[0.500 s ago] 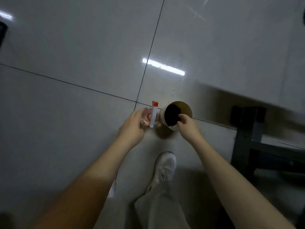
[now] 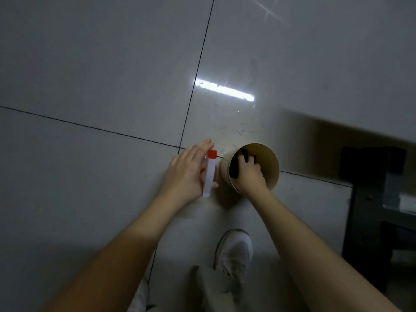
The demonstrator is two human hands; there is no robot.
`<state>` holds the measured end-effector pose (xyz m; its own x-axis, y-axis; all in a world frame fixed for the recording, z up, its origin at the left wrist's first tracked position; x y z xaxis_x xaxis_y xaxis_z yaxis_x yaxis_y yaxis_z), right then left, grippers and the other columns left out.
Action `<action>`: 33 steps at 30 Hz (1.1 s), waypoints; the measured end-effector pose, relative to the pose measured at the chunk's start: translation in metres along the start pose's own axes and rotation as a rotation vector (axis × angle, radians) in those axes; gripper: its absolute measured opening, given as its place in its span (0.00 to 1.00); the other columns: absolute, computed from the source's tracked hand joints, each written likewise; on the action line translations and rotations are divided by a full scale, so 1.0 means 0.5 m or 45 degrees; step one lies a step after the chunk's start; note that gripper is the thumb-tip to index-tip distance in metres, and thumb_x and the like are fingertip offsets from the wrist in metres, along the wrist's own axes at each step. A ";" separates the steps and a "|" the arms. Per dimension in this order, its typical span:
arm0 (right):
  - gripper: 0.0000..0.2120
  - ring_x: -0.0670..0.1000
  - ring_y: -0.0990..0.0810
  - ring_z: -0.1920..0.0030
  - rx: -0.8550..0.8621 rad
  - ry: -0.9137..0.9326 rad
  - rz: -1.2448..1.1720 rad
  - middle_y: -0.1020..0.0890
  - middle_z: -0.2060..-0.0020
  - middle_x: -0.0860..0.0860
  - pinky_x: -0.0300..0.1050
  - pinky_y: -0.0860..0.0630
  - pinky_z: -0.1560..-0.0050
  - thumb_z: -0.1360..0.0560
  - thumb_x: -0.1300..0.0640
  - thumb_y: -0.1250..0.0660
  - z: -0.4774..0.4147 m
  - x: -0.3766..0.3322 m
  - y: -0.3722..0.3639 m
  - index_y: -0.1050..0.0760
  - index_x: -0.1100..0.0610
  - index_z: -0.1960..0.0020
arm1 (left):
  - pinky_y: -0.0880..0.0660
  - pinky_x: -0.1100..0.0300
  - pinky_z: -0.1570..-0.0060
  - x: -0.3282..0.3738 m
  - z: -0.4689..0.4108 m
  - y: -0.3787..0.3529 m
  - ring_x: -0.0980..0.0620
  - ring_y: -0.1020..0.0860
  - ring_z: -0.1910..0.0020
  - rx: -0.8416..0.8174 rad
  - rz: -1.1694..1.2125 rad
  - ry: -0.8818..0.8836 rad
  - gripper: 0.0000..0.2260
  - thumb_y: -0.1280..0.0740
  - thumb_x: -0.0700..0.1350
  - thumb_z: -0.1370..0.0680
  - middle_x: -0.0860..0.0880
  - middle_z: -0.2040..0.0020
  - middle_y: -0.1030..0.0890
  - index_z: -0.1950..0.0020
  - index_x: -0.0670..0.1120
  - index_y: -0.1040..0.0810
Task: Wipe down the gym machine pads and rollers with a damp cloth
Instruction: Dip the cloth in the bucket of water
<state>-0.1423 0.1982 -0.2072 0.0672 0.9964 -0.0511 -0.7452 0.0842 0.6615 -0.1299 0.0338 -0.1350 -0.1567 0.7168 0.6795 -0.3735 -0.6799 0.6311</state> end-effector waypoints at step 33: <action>0.21 0.56 0.22 0.52 0.064 -0.204 -2.109 0.22 0.49 0.57 0.52 0.24 0.56 0.25 0.68 0.40 0.484 0.003 0.278 0.32 0.50 0.35 | 0.30 0.63 0.66 0.287 0.265 0.310 0.56 0.26 0.65 0.064 0.038 -0.048 0.24 0.29 0.46 0.29 0.56 0.57 0.26 0.35 0.52 0.33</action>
<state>-0.0853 0.2101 0.0657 0.7760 -0.1769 -0.6055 0.2183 0.9759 -0.0053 -0.0893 0.0109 0.1099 -0.1321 0.6902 0.7115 -0.3227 -0.7086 0.6274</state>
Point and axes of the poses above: each hand's wrist, its own z-axis away from the middle knuckle, its own y-axis out of the back of the hand, x = y × z, the point moved 10 cm from there along -z, towards the middle knuckle
